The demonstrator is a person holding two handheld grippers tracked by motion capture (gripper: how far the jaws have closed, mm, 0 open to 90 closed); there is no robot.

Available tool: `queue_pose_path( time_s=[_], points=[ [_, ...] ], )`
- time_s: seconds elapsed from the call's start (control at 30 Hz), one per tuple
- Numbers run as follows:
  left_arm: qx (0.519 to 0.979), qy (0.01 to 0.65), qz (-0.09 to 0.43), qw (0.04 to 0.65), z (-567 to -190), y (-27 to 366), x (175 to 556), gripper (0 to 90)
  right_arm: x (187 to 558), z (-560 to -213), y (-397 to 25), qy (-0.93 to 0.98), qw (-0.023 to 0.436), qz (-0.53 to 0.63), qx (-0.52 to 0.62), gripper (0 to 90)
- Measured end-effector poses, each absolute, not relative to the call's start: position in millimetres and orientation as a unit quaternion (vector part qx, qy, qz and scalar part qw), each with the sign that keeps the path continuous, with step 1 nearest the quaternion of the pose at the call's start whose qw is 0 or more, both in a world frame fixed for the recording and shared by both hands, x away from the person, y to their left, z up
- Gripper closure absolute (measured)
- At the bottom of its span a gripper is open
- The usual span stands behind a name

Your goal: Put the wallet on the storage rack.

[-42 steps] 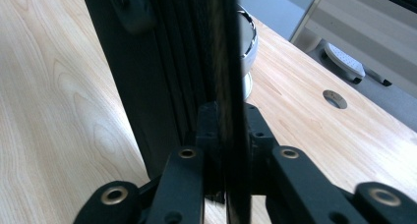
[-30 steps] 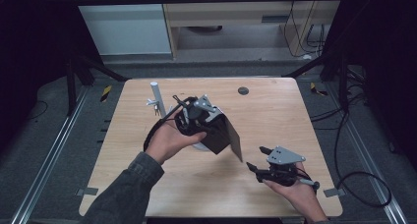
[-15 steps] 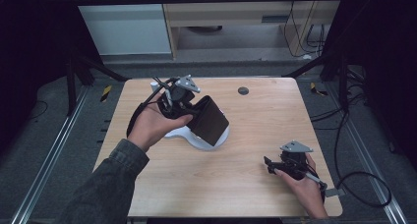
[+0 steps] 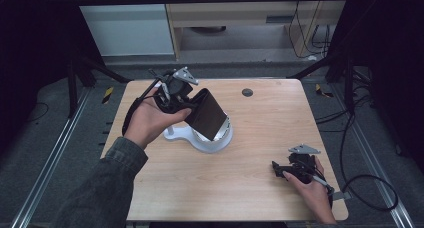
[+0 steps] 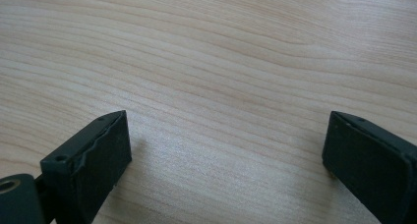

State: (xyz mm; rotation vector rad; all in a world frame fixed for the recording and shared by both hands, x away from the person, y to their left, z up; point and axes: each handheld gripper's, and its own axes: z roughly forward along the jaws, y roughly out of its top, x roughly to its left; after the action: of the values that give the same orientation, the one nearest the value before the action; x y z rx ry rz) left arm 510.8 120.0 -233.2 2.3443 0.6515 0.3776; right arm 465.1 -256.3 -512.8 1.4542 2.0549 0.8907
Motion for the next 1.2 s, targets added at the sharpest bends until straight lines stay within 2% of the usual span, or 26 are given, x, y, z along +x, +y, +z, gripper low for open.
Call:
queue_pose_path(
  time_s=[0.73, 1.2],
  points=[
    [0.905, 0.256, 0.146, 0.308, -250, 123, 534, 80.0, 464, -513, -255, 0.745, 0.235, 0.322, 0.535, 4.2],
    [0.905, 0.268, 0.128, 0.304, -282, 114, 563, 79.9, 463, -513, -254, 0.747, 0.234, 0.321, 0.533, 3.7]
  ],
)
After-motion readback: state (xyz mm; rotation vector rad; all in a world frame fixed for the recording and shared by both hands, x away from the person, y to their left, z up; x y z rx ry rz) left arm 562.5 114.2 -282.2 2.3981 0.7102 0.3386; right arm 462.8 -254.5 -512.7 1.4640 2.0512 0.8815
